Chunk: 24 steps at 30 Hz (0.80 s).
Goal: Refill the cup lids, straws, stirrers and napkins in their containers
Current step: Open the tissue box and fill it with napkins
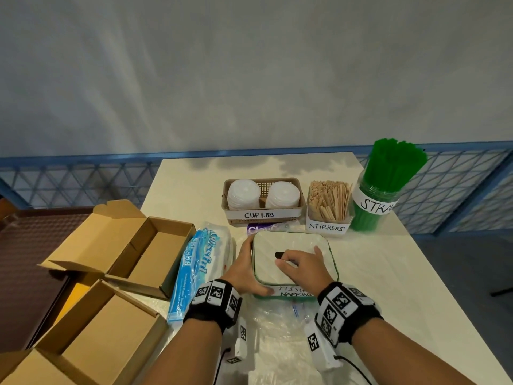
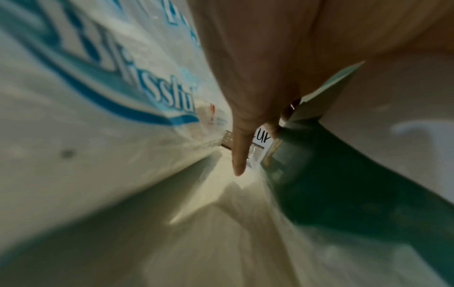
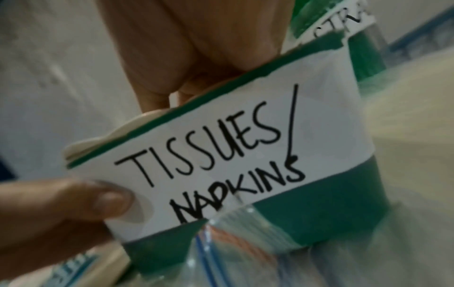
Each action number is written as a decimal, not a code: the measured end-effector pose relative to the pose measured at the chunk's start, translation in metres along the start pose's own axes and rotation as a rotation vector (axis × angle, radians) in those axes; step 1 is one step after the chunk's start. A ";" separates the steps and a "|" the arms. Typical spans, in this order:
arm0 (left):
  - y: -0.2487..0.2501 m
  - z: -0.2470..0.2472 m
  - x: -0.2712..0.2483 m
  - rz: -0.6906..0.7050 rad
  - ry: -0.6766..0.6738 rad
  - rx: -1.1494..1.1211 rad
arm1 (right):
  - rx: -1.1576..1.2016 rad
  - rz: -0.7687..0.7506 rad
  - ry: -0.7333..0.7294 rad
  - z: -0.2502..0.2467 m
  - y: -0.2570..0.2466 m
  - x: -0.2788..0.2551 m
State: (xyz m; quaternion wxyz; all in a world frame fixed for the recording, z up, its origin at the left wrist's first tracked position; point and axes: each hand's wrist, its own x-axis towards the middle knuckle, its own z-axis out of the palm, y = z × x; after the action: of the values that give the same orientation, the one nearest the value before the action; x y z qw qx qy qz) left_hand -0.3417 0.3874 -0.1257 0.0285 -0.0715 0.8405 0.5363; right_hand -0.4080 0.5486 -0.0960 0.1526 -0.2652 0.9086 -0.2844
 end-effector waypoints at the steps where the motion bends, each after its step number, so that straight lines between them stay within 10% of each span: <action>1: 0.000 0.000 0.000 -0.008 -0.022 0.004 | -0.048 -0.011 0.001 0.002 -0.002 0.000; 8: -0.004 0.001 -0.001 -0.021 -0.066 -0.043 | -0.076 -0.013 -0.006 0.011 -0.014 -0.001; 12: -0.012 0.002 -0.006 -0.027 0.001 -0.047 | 0.504 -0.023 0.113 0.003 -0.020 0.003; 24: 0.011 -0.008 -0.004 0.012 -0.065 0.083 | 0.561 -0.140 0.133 -0.010 -0.013 0.000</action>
State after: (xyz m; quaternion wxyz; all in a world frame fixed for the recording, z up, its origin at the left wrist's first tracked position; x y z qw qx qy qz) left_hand -0.3390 0.3851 -0.1118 0.0556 -0.0477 0.8611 0.5032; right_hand -0.4070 0.5441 -0.0799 0.1400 -0.2552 0.7822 -0.5508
